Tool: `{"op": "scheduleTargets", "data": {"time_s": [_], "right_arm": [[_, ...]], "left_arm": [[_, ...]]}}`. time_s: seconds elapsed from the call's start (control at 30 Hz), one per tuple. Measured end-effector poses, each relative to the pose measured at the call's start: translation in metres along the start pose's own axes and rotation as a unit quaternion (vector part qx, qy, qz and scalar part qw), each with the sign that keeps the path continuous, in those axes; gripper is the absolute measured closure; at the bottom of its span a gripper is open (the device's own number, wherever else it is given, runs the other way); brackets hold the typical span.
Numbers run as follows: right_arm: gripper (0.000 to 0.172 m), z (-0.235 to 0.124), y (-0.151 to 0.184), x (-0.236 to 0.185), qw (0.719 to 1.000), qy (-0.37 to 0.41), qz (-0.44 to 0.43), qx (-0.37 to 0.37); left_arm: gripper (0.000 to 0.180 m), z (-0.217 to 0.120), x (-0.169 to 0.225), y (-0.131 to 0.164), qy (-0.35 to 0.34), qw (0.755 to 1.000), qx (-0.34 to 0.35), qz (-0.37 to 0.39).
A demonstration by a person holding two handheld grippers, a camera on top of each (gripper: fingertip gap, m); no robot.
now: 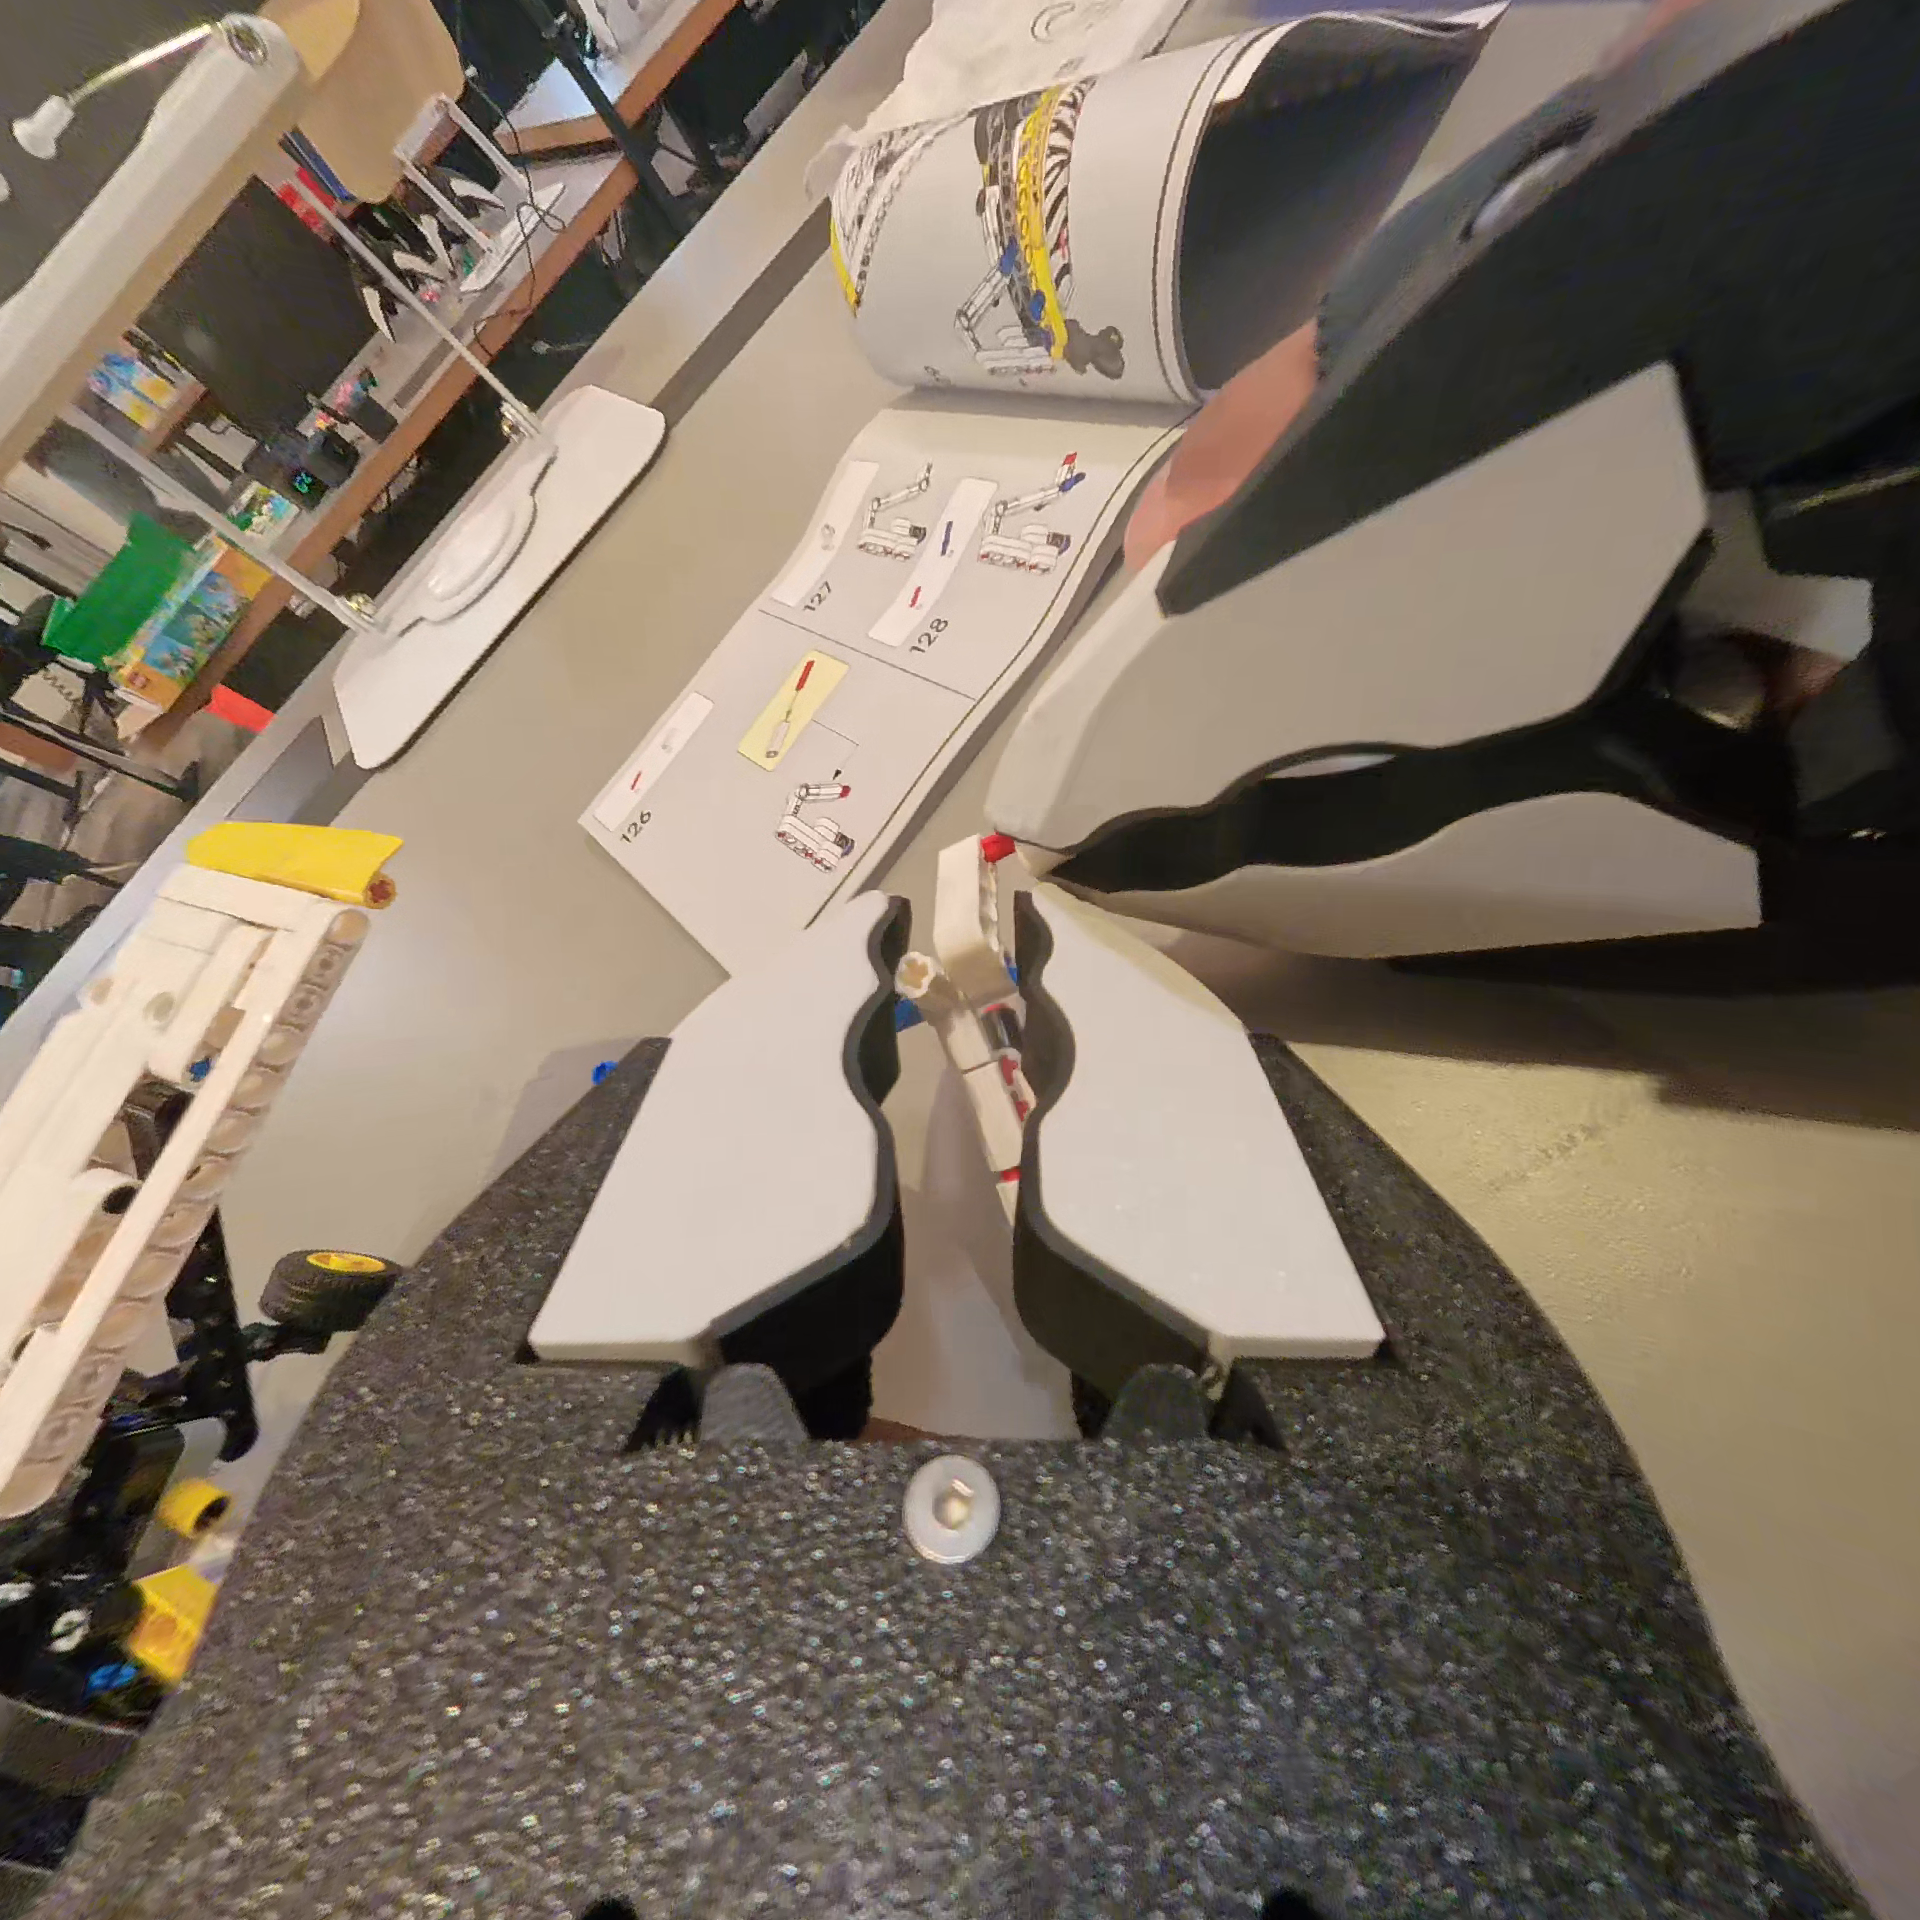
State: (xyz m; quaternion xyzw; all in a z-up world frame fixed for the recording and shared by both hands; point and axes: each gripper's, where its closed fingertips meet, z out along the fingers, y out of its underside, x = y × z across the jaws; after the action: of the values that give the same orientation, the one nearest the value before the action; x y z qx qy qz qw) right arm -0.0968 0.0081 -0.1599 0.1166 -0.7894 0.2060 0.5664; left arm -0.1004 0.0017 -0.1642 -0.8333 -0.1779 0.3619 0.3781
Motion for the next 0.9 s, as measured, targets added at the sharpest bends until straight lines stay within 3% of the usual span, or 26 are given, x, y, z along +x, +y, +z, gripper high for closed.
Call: {"op": "scheduleTargets", "data": {"time_s": [0.43, 0.9], "right_arm": [[0.164, -0.0034, -0.0003, -0.0001, 1.0, 0.017, -0.008, -0.002], [0.164, -0.0095, 0.0037, -0.0023, 1.0, 0.013, 0.01, -0.002]], "left_arm": [[0.161, 0.0014, -0.0009, 0.0005, 0.025, 0.999, 0.003, -0.047], [0.161, 0.0024, 0.0044, -0.0012, 0.04, 0.998, 0.005, -0.046]]}}
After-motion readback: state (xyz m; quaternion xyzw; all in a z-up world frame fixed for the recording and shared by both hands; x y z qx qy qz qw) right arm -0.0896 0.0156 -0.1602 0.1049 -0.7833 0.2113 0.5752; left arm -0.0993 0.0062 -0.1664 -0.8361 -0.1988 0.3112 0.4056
